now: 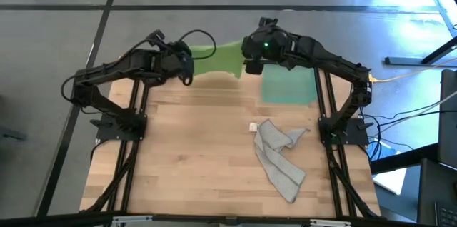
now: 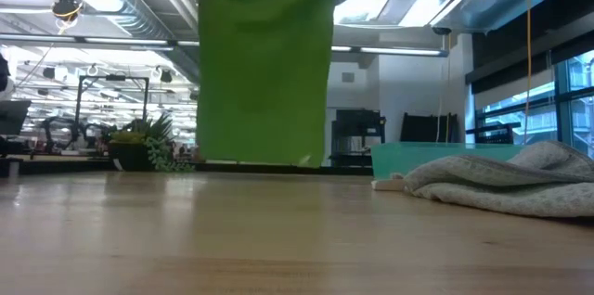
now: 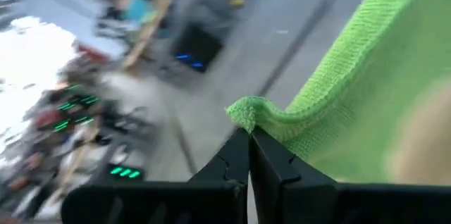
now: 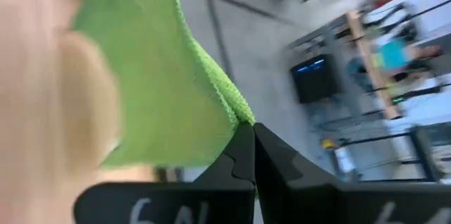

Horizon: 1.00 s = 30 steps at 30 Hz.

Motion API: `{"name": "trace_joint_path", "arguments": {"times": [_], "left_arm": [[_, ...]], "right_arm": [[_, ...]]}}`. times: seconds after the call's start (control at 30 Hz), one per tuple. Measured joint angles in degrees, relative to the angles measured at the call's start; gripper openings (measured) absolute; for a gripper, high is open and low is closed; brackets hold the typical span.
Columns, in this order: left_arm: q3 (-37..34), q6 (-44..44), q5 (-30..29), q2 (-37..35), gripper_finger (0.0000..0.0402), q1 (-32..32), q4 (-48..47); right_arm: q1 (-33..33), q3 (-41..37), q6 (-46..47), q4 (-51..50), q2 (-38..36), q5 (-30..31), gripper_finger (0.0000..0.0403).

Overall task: Roll microfiber towels into tight, uniform cylinder then place into a basket
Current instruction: Fold the green microfiber towel

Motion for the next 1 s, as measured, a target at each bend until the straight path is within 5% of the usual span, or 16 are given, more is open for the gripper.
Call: {"name": "trace_joint_path", "arguments": {"times": [0.13,0.43,0.67,1.0], "left_arm": [[0.0,0.0,11.1,-0.1,0.0000,-1.6,-2.3],[-0.1,-9.2,20.1,0.4,0.0000,-10.1,-7.9],[-2.6,-20.2,24.5,0.4,0.0000,-19.7,-10.1],[-17.5,-37.7,26.5,0.4,0.0000,-34.2,-3.6]], "right_arm": [[2.0,-3.2,3.7,-3.7,0.0,-3.8,0.0000],[9.0,-10.5,10.9,-8.1,-0.2,-3.6,0.0000],[14.6,-15.9,16.8,-10.8,-1.6,-5.2,0.0000],[22.6,-30.9,25.4,-3.4,-2.8,-10.7,0.0000]]}}
